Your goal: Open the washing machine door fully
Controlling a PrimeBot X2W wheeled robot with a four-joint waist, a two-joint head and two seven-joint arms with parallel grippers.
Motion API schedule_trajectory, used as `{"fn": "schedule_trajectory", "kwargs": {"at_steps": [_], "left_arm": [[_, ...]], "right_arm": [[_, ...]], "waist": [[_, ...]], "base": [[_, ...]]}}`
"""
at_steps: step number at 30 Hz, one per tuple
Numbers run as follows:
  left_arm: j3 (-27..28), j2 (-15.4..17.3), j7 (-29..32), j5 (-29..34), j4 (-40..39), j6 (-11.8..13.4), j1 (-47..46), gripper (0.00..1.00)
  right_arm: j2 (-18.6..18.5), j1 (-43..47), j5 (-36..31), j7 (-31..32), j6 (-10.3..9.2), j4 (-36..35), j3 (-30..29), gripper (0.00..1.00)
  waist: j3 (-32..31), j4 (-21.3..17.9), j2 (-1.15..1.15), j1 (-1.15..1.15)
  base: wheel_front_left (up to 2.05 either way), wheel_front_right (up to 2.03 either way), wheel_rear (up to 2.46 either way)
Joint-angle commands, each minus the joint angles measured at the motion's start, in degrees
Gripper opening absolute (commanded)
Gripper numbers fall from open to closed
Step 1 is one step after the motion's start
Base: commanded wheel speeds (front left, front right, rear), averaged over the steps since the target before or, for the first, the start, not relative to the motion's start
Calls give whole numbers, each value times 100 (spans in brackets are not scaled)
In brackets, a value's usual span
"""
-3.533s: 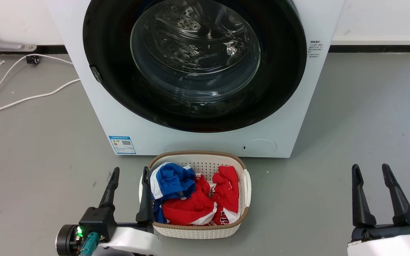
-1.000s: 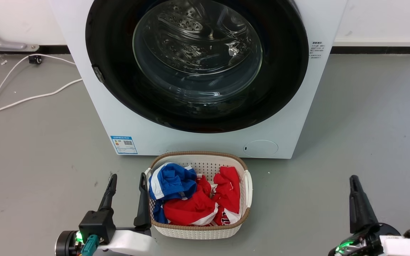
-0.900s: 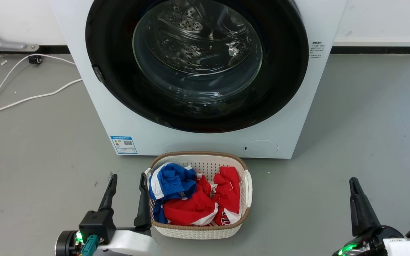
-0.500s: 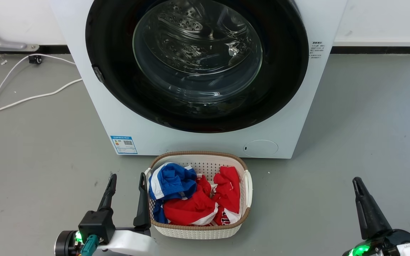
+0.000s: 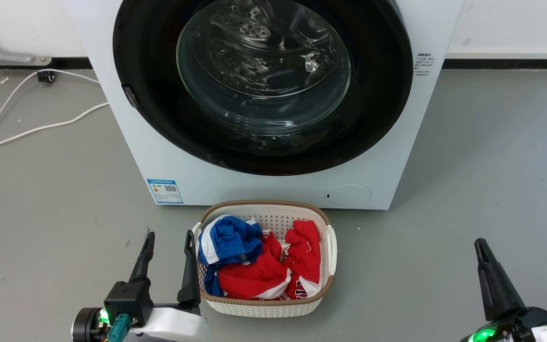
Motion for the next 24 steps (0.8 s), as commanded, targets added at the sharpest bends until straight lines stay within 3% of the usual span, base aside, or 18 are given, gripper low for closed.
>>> {"fn": "schedule_trajectory", "kwargs": {"at_steps": [1, 11, 24], "left_arm": [[0, 3, -16, 20, -19, 14, 28, 100], [30, 3, -16, 121, -130, 15, -231, 100], [80, 2, -15, 280, -356, -2, -979, 100]], "right_arm": [[20, 1, -4, -21, 2, 2, -15, 0], [-105, -852, -243, 128, 2, 464, -684, 0], [-829, -3480, -162, 776, 2, 1759, -1390, 0]], "waist": [[8, -2, 0, 0], [427, -8, 0, 0], [1719, 3, 0, 0]], "base": [[0, 0, 0], [0, 0, 0], [0, 0, 0]]}}
